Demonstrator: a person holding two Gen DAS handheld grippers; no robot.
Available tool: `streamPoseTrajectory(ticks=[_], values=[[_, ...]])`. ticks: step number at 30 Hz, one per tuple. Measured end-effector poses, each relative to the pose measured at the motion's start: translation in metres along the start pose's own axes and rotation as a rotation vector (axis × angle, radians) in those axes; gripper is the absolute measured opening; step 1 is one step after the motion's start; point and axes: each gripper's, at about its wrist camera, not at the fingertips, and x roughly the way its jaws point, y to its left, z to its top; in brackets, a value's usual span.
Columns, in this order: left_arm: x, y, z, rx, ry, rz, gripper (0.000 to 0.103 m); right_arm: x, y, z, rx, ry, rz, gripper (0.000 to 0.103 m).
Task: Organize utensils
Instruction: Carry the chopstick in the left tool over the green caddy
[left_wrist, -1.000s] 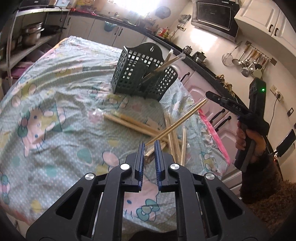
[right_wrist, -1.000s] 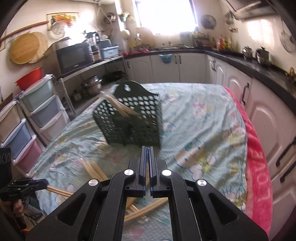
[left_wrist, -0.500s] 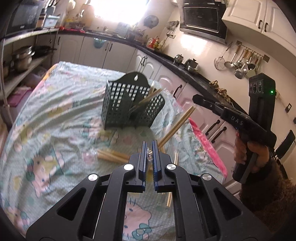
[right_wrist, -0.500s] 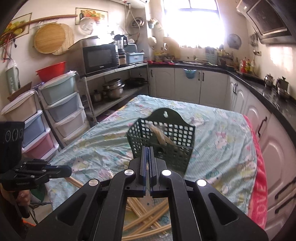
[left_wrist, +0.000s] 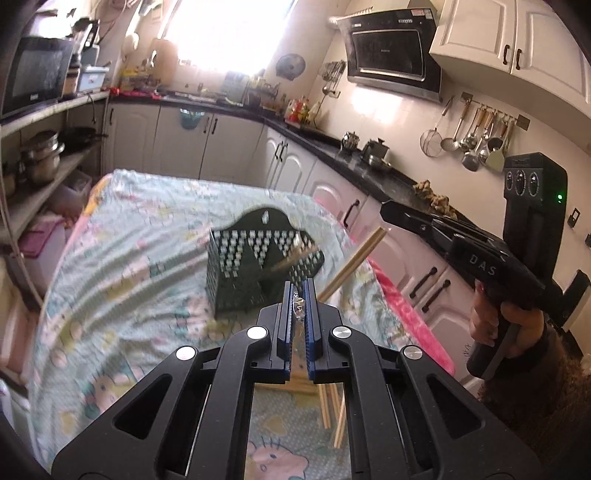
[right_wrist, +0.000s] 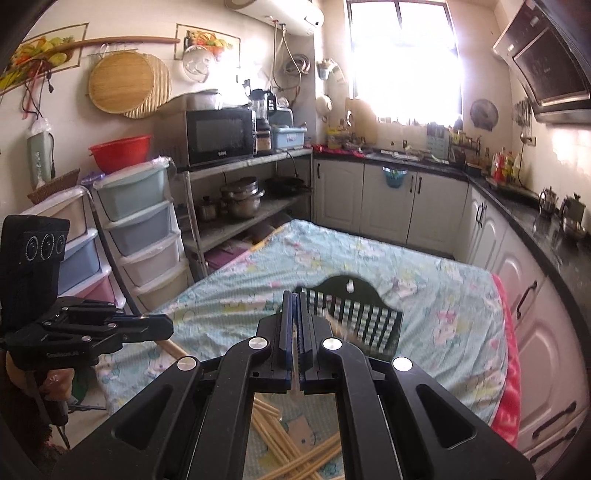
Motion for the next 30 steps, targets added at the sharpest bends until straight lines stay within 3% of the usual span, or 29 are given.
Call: streamPoseTrajectory(ticks=[10,20,30], values=[[-0.015,0.006,0.058,0.016,-0.099,0.054,0.002,-0.006,0.008,0.056,-0.039,-0.096,0.012,0.002],[-0.015,0.009,0.116,0.002,-0.187,0.056,0.002,0.002,-0.001,0.098,-0.019,-0.164,-0.009,0.002],[0.016,0.018,0.14,-0.006,-0.152,0.077,0.003,0.018,-0.027,0.106,0.026,-0.142,-0.046,0.002]])
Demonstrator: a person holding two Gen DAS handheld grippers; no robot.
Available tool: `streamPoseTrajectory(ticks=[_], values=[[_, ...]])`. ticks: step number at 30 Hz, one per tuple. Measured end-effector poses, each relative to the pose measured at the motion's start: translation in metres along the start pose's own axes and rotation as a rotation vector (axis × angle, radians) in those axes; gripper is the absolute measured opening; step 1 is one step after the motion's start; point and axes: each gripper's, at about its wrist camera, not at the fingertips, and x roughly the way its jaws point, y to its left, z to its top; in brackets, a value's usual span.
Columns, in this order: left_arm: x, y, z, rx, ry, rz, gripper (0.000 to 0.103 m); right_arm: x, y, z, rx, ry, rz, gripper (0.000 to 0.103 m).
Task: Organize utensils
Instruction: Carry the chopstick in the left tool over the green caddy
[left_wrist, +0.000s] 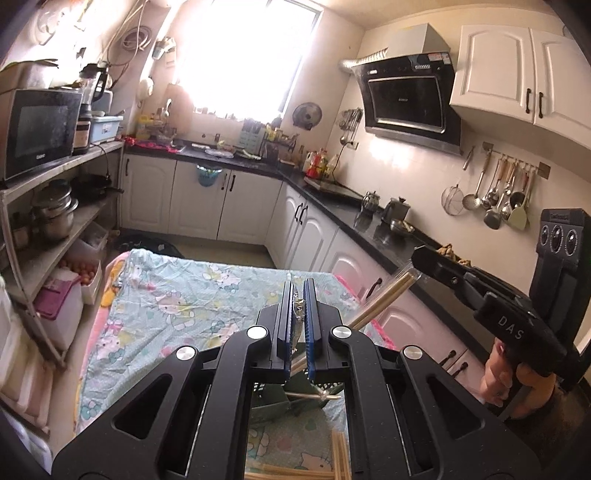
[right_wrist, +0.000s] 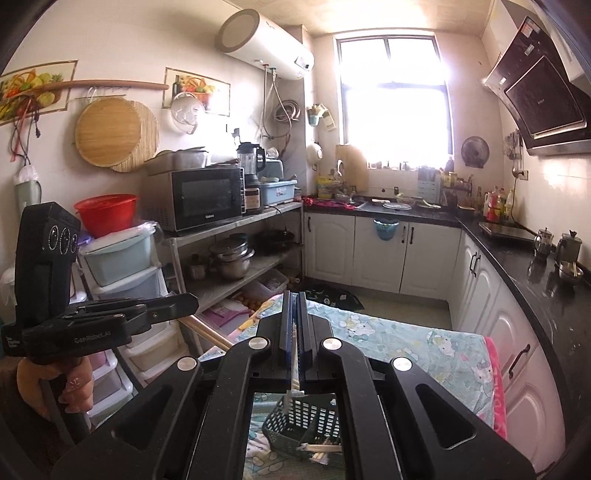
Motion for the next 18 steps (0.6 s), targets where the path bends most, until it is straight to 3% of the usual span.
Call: streamPoseTrajectory(ticks=[18], values=[[0.048,0.023,-0.033,0.004,0.17,0.057,0.003,0.049,-0.028,-0.038,0.051,0.116,-0.022,0.002]])
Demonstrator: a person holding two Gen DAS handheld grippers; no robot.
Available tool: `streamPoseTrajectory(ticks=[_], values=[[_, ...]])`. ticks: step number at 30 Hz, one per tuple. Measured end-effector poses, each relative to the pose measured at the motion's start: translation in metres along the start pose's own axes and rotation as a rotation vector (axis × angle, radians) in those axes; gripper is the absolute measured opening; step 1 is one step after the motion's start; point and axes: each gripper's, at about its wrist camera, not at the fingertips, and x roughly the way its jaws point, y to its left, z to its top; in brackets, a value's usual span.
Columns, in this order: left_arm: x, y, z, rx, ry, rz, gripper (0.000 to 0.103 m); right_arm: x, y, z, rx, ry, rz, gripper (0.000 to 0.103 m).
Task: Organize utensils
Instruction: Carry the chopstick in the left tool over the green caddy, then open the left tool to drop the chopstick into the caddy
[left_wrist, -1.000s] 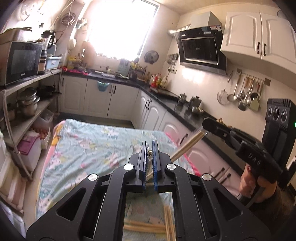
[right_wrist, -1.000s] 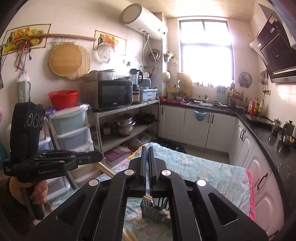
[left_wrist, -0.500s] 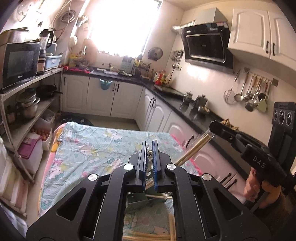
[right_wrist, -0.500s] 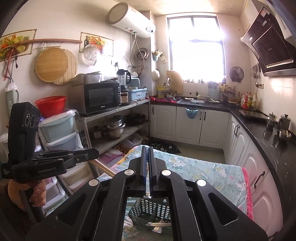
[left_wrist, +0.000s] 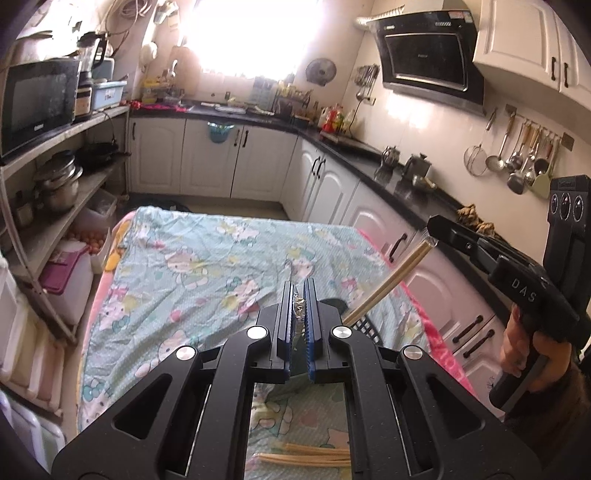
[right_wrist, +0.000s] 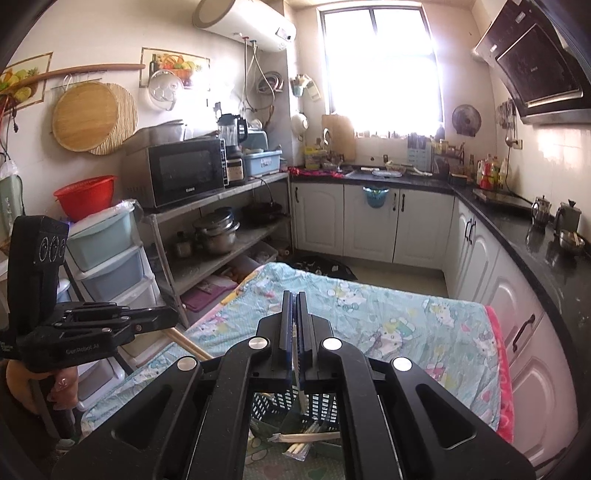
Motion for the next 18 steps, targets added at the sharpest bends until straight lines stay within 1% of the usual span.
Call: streamPoseTrajectory(ticks=[7,12,17,18], values=[[0.023,0.006,-0.012,-0.006,0.028,0.01,0.003,0.026,-0.002,-0.015,0.027,0.052,0.011,0.002],[0.042,0.01,-0.024,-0.026,0.049,0.0,0.003,0.04,-0.008,-0.028,0.047,0.085,0.013,0.002],[0.055,0.012,-0.035,-0.058,0.061,-0.012,0.003,0.046,-0.011,-0.036,0.066,0.107,0.004,0.003],[0.056,0.012,-0.037,-0.062,0.062,-0.015,0.004,0.046,-0.012,-0.036,0.068,0.11,0.003,0.004]])
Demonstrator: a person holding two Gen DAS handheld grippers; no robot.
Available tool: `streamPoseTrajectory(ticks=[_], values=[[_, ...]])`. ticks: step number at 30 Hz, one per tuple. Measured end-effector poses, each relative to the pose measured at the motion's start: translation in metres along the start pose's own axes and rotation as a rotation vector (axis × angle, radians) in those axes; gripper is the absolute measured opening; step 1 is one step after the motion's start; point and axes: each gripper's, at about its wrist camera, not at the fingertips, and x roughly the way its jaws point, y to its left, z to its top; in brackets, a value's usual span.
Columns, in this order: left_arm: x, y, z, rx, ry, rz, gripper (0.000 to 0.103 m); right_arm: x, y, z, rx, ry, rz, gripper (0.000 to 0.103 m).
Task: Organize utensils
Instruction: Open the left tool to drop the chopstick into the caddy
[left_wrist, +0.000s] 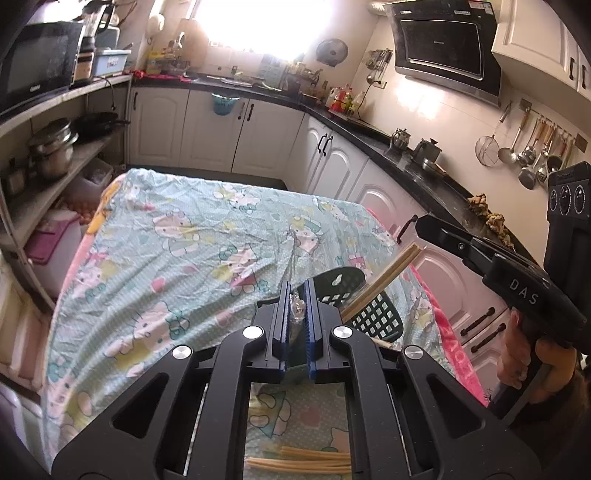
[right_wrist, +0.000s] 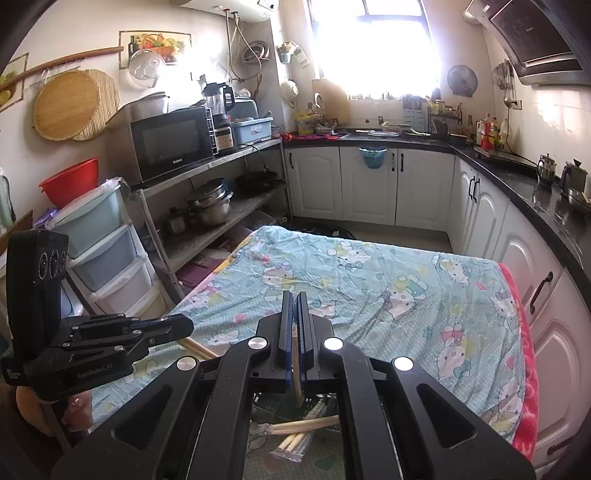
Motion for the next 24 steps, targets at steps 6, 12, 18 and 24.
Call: streamPoseTrajectory(ticks=[6,12,18,24], values=[[-0.003,0.004,-0.004,-0.036,-0.024,-0.005,0.045,-0.006,-0.006,-0.004,0.017,-0.014,-0.023,0.03],[-0.027,0.007,-0.004,-0.062,-0.102,0.001,0.085,-0.02,-0.009,-0.007,0.006,-0.047,-0.048,0.049],[-0.05,0.007,-0.006,-0.073,-0.157,0.021,0.092,-0.038,-0.006,-0.012,-0.021,-0.082,-0.068,0.06],[-0.064,0.005,-0.019,-0.07,-0.173,0.043,0.092,-0.058,-0.001,-0.023,-0.048,-0.111,-0.075,0.067]])
